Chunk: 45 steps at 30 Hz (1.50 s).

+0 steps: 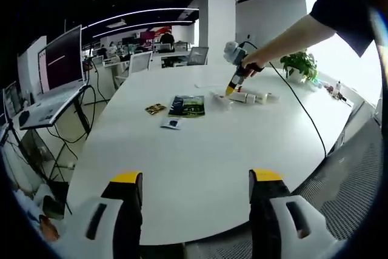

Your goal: Arrange the skincare products in the storage area until every visible bottle or jar stands upright without overlapping.

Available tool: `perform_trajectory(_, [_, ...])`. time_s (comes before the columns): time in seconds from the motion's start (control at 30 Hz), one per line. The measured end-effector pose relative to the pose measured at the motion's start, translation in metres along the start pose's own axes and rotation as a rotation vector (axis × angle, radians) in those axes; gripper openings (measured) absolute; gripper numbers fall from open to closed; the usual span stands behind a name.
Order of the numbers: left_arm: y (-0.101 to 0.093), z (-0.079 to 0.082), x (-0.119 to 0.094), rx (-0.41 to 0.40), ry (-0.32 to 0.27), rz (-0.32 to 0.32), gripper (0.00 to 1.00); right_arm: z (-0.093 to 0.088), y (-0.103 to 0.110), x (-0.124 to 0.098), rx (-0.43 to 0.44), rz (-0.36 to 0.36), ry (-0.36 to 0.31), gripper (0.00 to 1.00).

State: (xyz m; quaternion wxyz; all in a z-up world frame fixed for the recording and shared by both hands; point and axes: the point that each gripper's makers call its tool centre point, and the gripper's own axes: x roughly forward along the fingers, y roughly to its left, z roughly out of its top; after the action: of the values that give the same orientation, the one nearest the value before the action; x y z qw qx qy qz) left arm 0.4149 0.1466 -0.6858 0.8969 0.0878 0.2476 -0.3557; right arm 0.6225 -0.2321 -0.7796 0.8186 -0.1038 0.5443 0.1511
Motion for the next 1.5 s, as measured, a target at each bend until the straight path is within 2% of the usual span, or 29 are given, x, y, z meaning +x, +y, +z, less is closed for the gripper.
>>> perform_trajectory(0.53, [0.003,-0.003,0.001,-0.001,0.011,0.008,0.64,0.002,-0.003,0.014,-0.002,0.032,0.107,0.44])
perform_trajectory(1.0, [0.003,-0.004,0.002,-0.006,0.015,0.015,0.64,0.004,-0.007,0.021,-0.068,0.025,0.173,0.36])
perform_trajectory(1.1, [0.003,-0.003,0.001,-0.005,0.013,0.015,0.63,0.003,-0.008,0.021,-0.068,0.025,0.169,0.35])
perform_trajectory(1.17, [0.003,-0.003,0.001,-0.006,0.012,0.016,0.63,0.004,-0.014,0.02,-0.088,-0.008,0.157,0.28])
perform_trajectory(1.23, [0.004,-0.003,0.001,-0.006,0.014,0.019,0.63,0.003,-0.011,0.02,-0.073,0.007,0.155,0.27])
perform_trajectory(1.33, [0.004,-0.003,0.001,-0.007,0.013,0.019,0.63,0.003,-0.013,0.02,-0.033,-0.01,0.144,0.26])
perform_trajectory(1.5, [0.004,-0.002,0.0,-0.007,0.01,0.021,0.63,0.004,-0.016,0.014,-0.018,-0.034,0.104,0.25])
